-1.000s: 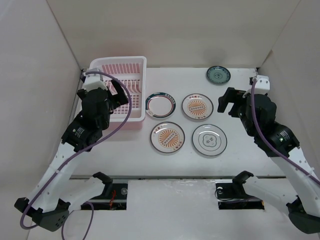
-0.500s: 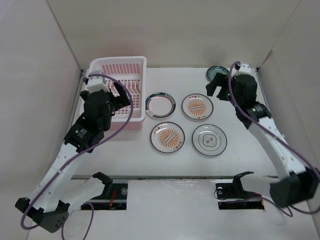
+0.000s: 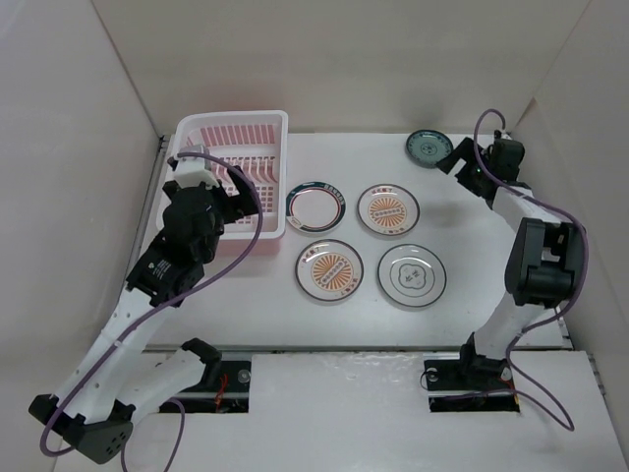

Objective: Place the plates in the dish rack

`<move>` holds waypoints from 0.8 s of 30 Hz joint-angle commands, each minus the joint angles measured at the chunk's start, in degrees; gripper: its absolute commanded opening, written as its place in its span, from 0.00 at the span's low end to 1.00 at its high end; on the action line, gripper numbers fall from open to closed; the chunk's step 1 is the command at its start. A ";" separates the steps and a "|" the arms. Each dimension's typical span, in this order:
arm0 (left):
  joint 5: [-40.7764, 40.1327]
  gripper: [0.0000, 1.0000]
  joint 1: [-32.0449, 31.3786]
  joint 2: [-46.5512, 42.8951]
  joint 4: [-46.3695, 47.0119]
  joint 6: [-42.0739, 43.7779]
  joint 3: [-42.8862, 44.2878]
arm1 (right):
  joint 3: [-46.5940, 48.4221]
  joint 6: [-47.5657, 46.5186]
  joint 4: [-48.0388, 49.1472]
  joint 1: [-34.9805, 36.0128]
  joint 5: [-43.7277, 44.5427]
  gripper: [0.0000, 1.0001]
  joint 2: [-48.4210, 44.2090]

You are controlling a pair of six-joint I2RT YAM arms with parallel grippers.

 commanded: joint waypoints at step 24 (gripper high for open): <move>5.96 1.00 0.09 0.10 4.42 1.67 -1.17 | 33.11 7.16 -2.04 -5.11 -4.01 0.88 31.83</move>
